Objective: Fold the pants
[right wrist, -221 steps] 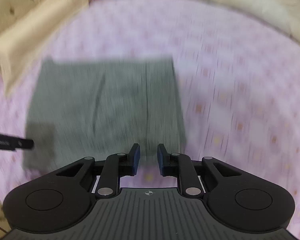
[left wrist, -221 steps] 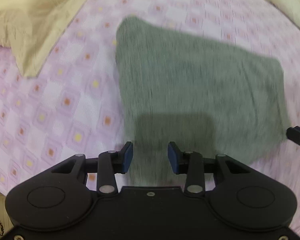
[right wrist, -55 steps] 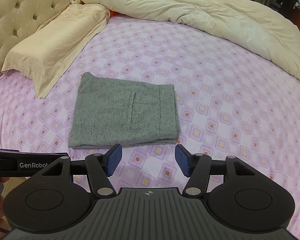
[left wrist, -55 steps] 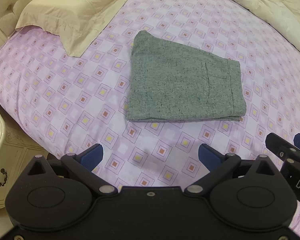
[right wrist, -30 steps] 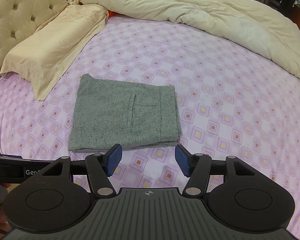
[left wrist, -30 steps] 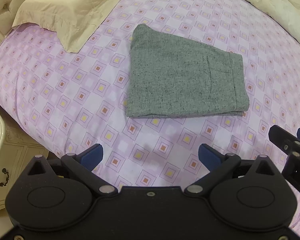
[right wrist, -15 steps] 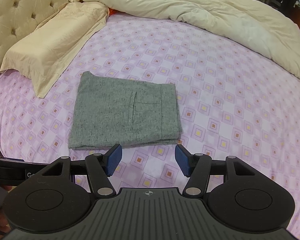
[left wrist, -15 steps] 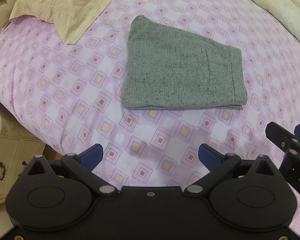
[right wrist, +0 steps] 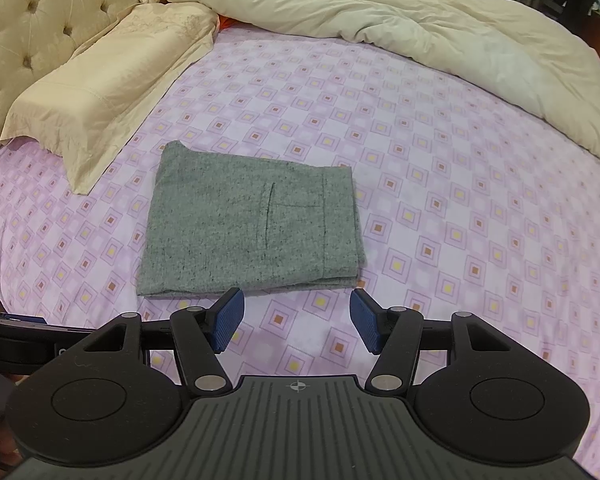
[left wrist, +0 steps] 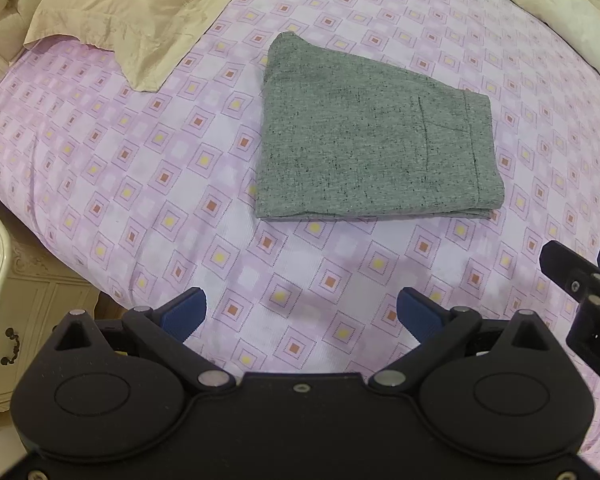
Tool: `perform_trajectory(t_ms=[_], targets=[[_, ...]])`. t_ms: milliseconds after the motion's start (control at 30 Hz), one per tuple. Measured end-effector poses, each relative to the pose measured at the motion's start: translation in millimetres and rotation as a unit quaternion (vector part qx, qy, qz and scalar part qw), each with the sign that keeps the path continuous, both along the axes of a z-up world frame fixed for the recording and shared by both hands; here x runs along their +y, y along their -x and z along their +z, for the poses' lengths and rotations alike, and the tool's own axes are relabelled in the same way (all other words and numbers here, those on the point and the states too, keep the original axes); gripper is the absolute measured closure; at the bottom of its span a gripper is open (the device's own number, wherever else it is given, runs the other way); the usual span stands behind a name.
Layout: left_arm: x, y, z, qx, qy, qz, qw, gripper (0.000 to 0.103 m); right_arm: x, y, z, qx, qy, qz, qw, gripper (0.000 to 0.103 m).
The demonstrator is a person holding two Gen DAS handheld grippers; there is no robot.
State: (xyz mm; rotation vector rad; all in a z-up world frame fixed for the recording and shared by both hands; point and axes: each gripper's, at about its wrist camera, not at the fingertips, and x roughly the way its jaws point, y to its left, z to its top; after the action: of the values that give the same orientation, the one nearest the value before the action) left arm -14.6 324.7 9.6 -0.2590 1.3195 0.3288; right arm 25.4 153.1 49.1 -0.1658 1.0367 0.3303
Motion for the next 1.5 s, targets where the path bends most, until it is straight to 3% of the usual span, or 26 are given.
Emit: perform_trajectory(t_ms=[867,1500], targets=[[-11.0,7.3,6.7,-0.011,-0.014,-0.003,0.9998,0.002,-6.1,8.3,0.0,-0.006,-0.010,-0.001,1.000,0.046],[-29.8,24.8,22.9,-0.042,-0.035,0.017,0.9984,0.002,-19.2,19.5,7.2,-0.020,-0.021,0.013,0.999,0.046]])
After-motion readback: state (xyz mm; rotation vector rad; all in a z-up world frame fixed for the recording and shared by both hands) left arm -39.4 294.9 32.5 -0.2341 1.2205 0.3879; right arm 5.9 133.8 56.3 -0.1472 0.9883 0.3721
